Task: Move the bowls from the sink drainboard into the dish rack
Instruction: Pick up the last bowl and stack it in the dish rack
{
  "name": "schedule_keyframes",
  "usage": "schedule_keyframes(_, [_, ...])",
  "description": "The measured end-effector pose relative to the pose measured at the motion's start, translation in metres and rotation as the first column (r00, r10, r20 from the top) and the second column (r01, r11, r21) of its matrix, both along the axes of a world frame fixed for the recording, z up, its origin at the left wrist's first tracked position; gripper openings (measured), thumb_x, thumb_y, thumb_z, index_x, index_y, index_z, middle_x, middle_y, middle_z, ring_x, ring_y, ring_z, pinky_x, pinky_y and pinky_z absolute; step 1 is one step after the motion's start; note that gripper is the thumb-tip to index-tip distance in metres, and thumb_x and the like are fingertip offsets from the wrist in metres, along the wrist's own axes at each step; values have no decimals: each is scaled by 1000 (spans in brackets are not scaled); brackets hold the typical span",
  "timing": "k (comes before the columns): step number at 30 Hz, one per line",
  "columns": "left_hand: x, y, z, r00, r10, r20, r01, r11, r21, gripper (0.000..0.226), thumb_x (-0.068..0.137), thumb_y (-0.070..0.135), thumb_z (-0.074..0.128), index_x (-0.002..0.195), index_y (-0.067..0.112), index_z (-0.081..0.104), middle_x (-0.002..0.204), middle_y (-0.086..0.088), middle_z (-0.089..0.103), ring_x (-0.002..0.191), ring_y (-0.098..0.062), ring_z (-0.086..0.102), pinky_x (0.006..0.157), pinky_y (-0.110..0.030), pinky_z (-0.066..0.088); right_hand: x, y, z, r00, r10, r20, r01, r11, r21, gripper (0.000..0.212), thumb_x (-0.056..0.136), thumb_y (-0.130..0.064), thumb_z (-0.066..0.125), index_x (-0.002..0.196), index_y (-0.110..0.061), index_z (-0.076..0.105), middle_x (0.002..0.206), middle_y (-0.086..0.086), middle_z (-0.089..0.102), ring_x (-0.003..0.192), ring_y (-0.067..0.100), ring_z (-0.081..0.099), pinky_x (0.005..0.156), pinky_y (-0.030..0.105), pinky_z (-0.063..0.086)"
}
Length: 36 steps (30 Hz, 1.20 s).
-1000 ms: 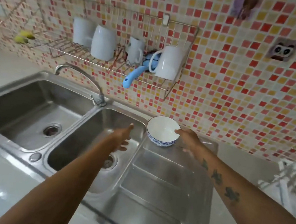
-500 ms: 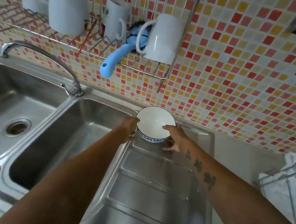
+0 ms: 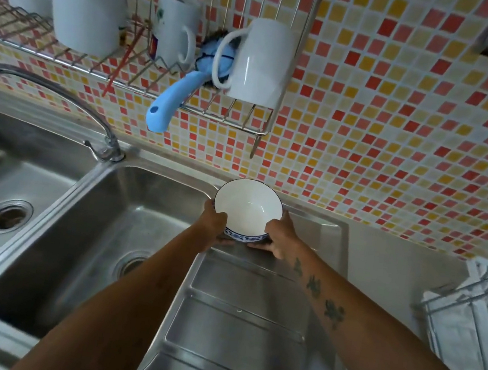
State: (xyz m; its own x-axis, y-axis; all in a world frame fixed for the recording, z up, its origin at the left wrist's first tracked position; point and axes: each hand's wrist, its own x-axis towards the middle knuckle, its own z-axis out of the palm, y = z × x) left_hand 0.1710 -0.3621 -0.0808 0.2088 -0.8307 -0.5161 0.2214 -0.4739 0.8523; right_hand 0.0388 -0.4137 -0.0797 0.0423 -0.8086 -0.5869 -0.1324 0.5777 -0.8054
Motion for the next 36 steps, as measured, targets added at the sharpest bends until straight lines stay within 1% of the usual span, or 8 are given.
schedule_keyframes(7, [-16,17,15,1000,-1,-31,0,999,-34,57,91,-3,45,140,21,27,147,-12,35,125,-43,48,89,-57,55,-22,26,14,997,-81,-3,80,989,-128,54,95,-1,37,140,-30,39,143,5,45,120,32,48,76,52,59])
schedule_keyframes(13, [-55,49,84,817,-188,-545,144,982,-122,59,89,64,42,129,23,54,98,-13,70,90,-32,69,75,-48,59,-77,65,74,993,-116,-29,93,903,-419,60,89,6,41,140,-25,40,134,0,49,119,18,45,87,39,55])
schedule_keyframes(18, [-91,78,141,614,-234,-754,176,972,-158,78,76,79,47,138,31,50,141,-13,54,128,-43,49,92,-56,51,-125,109,164,992,-95,-87,13,748,-664,64,86,8,39,136,-32,43,137,-1,49,125,21,46,103,42,48])
schedule_keyframes(22, [-143,125,198,577,-317,-753,135,946,-295,65,79,66,56,132,30,58,137,-16,59,123,-47,53,104,-63,38,-173,161,245,993,16,-117,-104,601,-793,70,81,12,33,123,-42,45,129,-6,52,120,15,48,102,37,47])
schedule_keyframes(28, [-226,191,275,528,-498,-688,107,842,-528,51,92,53,46,134,26,58,136,-15,60,115,-47,60,86,-66,48,-265,236,333,971,47,-234,-232,417,-879,69,86,10,32,141,-32,38,142,-2,43,128,16,43,106,34,42])
schedule_keyframes(30, [-255,198,293,467,-643,-608,207,747,-632,54,97,52,32,141,25,49,151,-11,42,133,-43,45,104,-66,34,-299,257,352,972,23,-235,-227,375,-899,68,87,9,33,140,-32,38,140,0,45,124,17,46,102,33,44])
schedule_keyframes(33, [-284,204,315,584,-698,-415,335,673,-660,66,97,58,2,149,25,27,161,-7,13,150,-36,11,119,-58,-5,-349,281,372,976,3,-217,-205,343,-917,63,87,7,33,137,-32,39,135,-2,49,119,15,51,97,30,47])
schedule_keyframes(36, [-337,218,339,456,-765,-455,385,630,-674,70,93,69,14,142,29,44,156,-9,28,143,-41,27,113,-69,19,-399,298,388,978,24,-206,-200,373,-906,48,96,-5,41,134,-34,42,121,-11,53,102,1,54,85,18,47])
